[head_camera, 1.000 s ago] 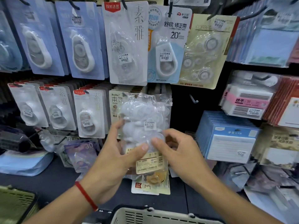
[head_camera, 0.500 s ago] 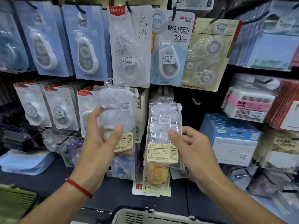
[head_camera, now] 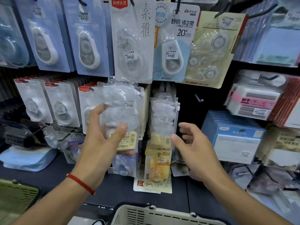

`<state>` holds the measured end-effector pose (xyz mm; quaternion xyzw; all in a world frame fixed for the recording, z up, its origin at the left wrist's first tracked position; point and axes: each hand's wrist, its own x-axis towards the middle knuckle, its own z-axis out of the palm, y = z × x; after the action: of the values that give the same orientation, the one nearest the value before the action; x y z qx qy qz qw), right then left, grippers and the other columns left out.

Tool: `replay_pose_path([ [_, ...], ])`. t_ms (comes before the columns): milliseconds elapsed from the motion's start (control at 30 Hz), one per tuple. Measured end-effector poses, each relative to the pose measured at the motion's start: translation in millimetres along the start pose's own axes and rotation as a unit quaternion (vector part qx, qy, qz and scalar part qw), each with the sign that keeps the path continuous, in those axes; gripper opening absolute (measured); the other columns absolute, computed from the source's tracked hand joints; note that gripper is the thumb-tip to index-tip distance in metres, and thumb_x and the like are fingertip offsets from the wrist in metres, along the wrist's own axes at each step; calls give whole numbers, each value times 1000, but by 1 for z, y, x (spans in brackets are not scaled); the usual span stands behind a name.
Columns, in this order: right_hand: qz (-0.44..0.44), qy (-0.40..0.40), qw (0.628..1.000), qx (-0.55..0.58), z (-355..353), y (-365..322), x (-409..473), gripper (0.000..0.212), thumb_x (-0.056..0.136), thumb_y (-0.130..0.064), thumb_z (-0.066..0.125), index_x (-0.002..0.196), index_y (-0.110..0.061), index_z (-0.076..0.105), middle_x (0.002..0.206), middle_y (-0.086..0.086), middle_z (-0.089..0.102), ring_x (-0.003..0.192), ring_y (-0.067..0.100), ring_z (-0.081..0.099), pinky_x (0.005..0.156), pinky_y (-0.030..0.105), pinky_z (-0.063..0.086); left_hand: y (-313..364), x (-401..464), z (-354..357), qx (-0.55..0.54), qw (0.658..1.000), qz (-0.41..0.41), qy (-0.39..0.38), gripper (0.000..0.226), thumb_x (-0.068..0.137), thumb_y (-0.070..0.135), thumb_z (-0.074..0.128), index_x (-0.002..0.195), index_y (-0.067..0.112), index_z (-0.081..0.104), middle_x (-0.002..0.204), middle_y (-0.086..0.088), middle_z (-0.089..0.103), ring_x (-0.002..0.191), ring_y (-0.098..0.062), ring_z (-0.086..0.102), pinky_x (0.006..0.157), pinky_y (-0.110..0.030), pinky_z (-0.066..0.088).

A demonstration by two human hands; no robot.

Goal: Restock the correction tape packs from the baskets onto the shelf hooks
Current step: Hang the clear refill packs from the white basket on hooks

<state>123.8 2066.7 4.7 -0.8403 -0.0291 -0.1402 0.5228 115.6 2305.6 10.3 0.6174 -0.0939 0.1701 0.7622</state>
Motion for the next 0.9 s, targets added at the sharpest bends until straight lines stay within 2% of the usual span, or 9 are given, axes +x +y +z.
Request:
replay_pose_path([
  [100, -42, -58, 997, 22, 4, -3, -5, 28, 95, -50, 69, 122, -45, 66, 115, -26, 71, 110, -8, 64, 93, 25, 52, -5, -7, 8, -47, 991, -94, -83, 55, 80, 25, 79, 116, 60, 57, 122, -8, 75, 87, -42, 78, 63, -56, 64],
  [200, -66, -101, 991, 49, 10, -7, -12, 32, 90, -61, 66, 110, -38, 72, 109, -19, 76, 104, 4, 71, 90, 38, 59, -14, -19, 20, -76, 970, -158, -169, 60, 86, 23, 76, 130, 54, 49, 128, -9, 74, 99, -45, 76, 69, -57, 64],
  [267, -63, -84, 993, 59, 12, -8, -13, 19, 95, -50, 70, 104, -33, 74, 105, -14, 78, 98, 8, 74, 88, 46, 62, -16, -24, 25, -93, 961, -185, -181, 61, 86, 29, 75, 132, 56, 46, 128, -10, 74, 101, -45, 75, 73, -60, 63],
  [367, -35, -49, 990, 124, 10, -6, -11, 5, 103, -31, 67, 103, -31, 72, 102, -7, 81, 93, 14, 79, 82, 51, 65, -14, -21, 25, -81, 967, -186, -156, 49, 93, 32, 66, 134, 52, 46, 123, -11, 76, 102, -42, 76, 72, -61, 64],
  [467, -26, -36, 981, 186, 5, -10, -7, 7, 102, -37, 65, 99, -35, 71, 101, -1, 82, 92, 21, 80, 81, 57, 65, -14, -13, 18, -24, 987, -126, -96, 38, 105, 24, 54, 131, 52, 48, 116, -10, 78, 94, -36, 79, 67, -53, 66],
  [567, -19, -46, 977, 209, 1, -13, -3, 15, 96, -45, 66, 103, -34, 72, 103, 2, 82, 95, 25, 80, 87, 59, 62, -12, -7, 10, 23, 998, -38, -48, 43, 109, 20, 51, 121, 62, 53, 118, -8, 75, 94, -34, 78, 66, -47, 66],
  [700, -27, -55, 981, 183, -1, -17, 0, 20, 103, -42, 63, 113, -27, 72, 100, -2, 82, 92, 19, 80, 84, 50, 65, -10, -2, 4, 17, 1000, 6, -15, 42, 109, 19, 51, 127, 57, 54, 118, -2, 73, 99, -39, 74, 65, -49, 66],
  [833, -33, -58, 979, 192, -1, -22, 3, 29, 99, -48, 63, 114, -26, 73, 101, -4, 82, 93, 15, 80, 76, 30, 65, -9, -2, 5, 13, 1000, 15, 2, 41, 109, 17, 51, 130, 53, 53, 119, -6, 73, 102, -43, 72, 63, -47, 65],
  [900, -30, -58, 974, 218, -1, -23, 2, 35, 94, -53, 65, 113, -25, 75, 102, -1, 82, 94, 18, 80, 76, 30, 65, -7, -2, 5, 10, 1000, 16, 15, 42, 109, 16, 51, 128, 54, 54, 120, -9, 72, 102, -43, 72, 62, -47, 65],
])
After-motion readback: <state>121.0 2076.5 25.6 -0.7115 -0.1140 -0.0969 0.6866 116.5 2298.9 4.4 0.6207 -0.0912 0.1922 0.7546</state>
